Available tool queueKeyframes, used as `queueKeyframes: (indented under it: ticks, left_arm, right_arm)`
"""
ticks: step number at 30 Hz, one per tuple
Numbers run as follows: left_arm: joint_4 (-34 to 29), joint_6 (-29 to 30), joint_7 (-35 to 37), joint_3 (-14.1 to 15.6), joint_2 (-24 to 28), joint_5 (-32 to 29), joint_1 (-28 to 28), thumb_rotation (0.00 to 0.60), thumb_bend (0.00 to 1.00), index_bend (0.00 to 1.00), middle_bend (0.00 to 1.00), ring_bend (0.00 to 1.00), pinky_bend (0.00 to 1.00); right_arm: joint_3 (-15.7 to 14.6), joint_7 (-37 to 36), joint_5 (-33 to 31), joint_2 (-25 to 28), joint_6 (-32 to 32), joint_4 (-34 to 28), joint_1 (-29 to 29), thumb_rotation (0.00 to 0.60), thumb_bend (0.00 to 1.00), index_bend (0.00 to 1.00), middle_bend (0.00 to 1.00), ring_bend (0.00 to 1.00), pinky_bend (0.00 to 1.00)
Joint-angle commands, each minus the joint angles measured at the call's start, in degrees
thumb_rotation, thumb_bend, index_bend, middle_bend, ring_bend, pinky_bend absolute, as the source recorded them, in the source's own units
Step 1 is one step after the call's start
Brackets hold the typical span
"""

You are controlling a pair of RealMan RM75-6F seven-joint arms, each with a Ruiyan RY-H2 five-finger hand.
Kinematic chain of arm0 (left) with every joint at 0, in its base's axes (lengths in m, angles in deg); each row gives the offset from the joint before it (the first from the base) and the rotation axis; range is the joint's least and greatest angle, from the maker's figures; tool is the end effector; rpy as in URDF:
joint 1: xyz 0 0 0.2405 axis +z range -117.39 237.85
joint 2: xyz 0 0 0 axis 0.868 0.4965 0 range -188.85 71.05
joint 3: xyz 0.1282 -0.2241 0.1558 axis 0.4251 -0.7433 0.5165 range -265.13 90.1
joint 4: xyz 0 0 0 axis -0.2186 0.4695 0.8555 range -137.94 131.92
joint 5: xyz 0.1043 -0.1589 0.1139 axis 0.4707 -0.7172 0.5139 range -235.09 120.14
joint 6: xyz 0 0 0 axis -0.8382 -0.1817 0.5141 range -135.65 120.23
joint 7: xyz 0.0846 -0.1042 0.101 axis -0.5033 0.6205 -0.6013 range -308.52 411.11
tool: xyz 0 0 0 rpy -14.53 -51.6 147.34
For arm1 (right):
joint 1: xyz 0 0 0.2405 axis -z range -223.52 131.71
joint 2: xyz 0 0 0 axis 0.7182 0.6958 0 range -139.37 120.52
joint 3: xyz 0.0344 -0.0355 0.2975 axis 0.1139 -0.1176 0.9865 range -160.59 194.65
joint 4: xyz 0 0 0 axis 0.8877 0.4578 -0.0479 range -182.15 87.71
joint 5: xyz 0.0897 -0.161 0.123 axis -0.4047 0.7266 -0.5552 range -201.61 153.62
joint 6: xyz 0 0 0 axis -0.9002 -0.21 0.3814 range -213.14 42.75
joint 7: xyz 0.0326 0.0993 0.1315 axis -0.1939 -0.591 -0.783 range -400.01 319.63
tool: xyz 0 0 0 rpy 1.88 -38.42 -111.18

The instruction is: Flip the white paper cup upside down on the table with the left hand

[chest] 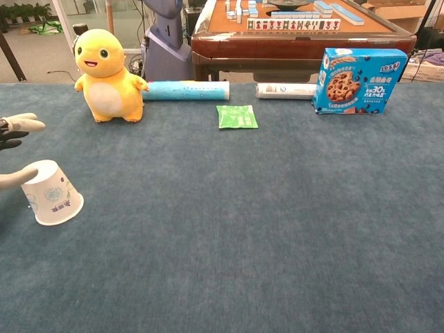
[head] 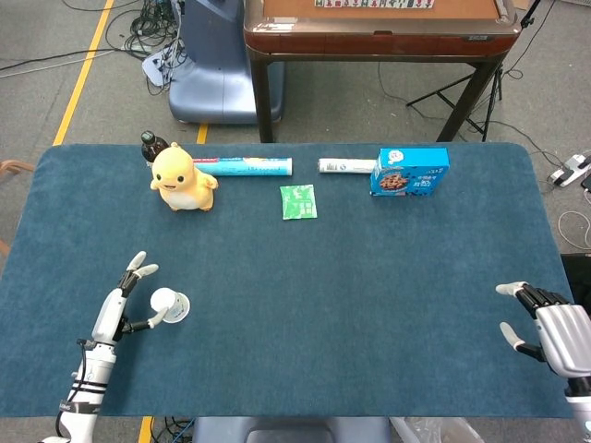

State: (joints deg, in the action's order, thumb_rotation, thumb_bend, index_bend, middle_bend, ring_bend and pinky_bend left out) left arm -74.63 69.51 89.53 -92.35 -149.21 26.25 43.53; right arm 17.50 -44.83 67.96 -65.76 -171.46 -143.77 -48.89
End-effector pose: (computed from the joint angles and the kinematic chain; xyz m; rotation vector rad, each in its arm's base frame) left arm -0.3297 0.2895 0.0130 -1.1814 -1.5113 -1.4922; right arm -0.3418 -0.1874 0.1993 1.4601 -0.9157 0.9334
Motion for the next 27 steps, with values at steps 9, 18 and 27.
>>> queueKeyframes:
  ticks: [9, 18, 27]
  left_arm:
    - [-17.7, 3.8, -10.2, -0.2, 13.3, 0.2, 2.9, 0.6, 0.2, 0.2, 0.0, 0.0, 0.0]
    - [-18.8, 7.9, -27.4, 1.8, 18.6, 1.0, 6.3, 0.6, 0.2, 0.2, 0.0, 0.0, 0.0]
    - [-20.3, 8.9, -37.5, 6.6, 24.2, 3.5, 9.9, 0.6, 0.2, 0.2, 0.0, 0.0, 0.0]
  right_arm:
    - [0.0, 0.2, 0.2, 0.1, -0.4, -0.2, 0.2, 0.6, 0.3, 0.32, 0.33, 0.37, 0.46]
    - [0.1, 0.7, 0.2, 0.1, -1.4, -0.8, 0.7, 0.6, 0.3, 0.32, 0.33, 0.37, 0.46]
    - [0.6, 2.8, -0.5, 0.5, -4.0, -2.3, 2.2, 0.6, 0.3, 0.32, 0.34, 0.37, 0.46]
